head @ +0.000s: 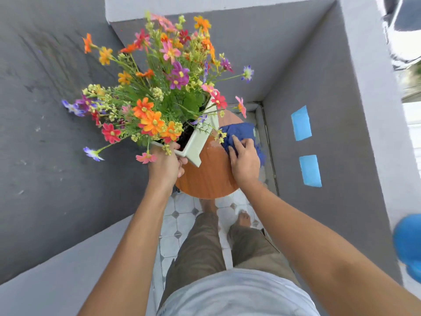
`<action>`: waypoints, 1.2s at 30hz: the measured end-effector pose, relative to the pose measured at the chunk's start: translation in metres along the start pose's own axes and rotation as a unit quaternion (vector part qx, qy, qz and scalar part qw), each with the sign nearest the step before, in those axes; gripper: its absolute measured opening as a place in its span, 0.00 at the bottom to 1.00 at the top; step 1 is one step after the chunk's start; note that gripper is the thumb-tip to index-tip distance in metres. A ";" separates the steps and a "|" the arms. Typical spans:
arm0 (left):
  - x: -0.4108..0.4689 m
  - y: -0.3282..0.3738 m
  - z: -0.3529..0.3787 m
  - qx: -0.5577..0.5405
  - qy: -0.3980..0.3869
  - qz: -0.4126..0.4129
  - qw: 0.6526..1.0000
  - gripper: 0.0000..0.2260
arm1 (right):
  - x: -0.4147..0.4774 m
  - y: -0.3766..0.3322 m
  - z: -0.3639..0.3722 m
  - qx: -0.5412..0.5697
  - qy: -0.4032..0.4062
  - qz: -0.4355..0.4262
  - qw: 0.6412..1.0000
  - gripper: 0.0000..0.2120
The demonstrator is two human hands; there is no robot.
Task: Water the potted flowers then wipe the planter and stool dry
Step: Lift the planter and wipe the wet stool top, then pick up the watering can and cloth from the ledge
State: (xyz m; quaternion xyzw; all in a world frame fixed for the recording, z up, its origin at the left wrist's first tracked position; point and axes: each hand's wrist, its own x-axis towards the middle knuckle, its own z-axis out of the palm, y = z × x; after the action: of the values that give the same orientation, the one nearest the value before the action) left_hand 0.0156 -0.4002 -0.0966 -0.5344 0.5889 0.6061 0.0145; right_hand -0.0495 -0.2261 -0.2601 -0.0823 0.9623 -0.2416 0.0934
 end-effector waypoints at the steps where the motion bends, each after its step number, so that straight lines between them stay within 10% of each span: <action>1: -0.004 -0.007 0.004 -0.003 0.003 -0.006 1.000 0.07 | -0.009 0.000 0.001 0.001 -0.010 -0.023 1.000 0.15; 6: -0.030 -0.037 0.029 -0.035 0.012 -0.031 0.999 0.09 | -0.050 0.032 -0.013 0.012 -0.075 -0.162 0.984 0.13; 11: -0.062 -0.067 0.075 -0.158 0.031 -0.035 0.986 0.15 | -0.083 0.059 -0.028 0.040 -0.093 -0.070 0.992 0.14; 22: -0.083 -0.101 0.139 -0.179 0.062 0.007 0.982 0.15 | -0.137 0.071 -0.120 0.186 0.022 0.066 0.980 0.14; 32: -0.134 -0.096 0.153 -0.032 -0.076 0.006 0.997 0.06 | -0.164 0.071 -0.245 0.263 0.132 0.046 0.955 0.15; 36: -0.206 -0.060 0.176 0.009 -0.101 0.142 0.985 0.13 | -0.178 0.074 -0.320 0.298 0.191 0.040 0.934 0.13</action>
State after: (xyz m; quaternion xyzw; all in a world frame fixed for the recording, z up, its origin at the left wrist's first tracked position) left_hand 0.0314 -0.1274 -0.0486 -0.3810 0.6598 0.6476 -0.0071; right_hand 0.0447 0.0181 0.0061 0.0355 0.8482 -0.5249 -0.0622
